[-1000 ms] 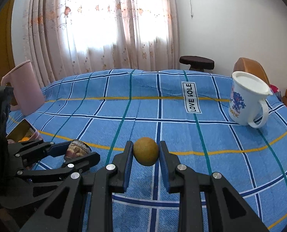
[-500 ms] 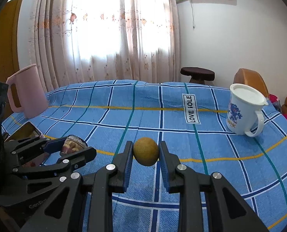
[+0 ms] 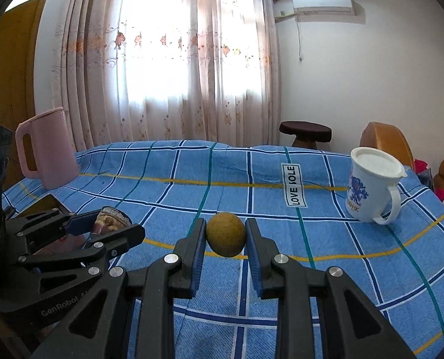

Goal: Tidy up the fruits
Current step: 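Carry the can and the small fruit toward the tin box with both grippers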

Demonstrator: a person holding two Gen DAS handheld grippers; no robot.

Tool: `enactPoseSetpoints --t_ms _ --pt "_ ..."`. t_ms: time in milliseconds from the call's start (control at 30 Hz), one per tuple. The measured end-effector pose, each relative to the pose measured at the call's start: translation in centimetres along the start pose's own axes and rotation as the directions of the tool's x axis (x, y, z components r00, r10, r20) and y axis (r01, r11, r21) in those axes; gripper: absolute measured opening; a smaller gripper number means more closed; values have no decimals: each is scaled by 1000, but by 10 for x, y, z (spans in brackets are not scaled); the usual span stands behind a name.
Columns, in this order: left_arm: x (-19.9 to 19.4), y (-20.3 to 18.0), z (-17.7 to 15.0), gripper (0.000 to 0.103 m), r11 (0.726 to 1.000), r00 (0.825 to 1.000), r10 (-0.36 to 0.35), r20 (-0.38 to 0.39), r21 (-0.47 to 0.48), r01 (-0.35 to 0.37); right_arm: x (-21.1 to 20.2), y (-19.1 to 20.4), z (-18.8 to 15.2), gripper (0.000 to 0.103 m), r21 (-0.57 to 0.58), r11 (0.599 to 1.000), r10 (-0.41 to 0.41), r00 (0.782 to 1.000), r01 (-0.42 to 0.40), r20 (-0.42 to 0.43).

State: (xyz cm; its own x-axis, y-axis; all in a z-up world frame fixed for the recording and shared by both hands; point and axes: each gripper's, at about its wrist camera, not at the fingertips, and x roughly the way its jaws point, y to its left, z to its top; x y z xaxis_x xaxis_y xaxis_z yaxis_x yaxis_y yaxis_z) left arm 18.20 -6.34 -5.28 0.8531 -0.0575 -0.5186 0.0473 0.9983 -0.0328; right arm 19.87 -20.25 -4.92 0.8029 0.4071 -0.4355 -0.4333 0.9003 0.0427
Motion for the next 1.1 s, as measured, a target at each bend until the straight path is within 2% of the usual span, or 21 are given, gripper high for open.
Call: enactPoseSetpoints --t_ms 667,1100 --pt "-24 1 -5 44 999 992 36 123 -1 -36 -17 6 -2 28 -18 1000 -11 996 13 90" --pt "-42 1 -10 44 998 980 56 190 8 -58 -37 15 -10 28 -41 999 15 988 -9 153"
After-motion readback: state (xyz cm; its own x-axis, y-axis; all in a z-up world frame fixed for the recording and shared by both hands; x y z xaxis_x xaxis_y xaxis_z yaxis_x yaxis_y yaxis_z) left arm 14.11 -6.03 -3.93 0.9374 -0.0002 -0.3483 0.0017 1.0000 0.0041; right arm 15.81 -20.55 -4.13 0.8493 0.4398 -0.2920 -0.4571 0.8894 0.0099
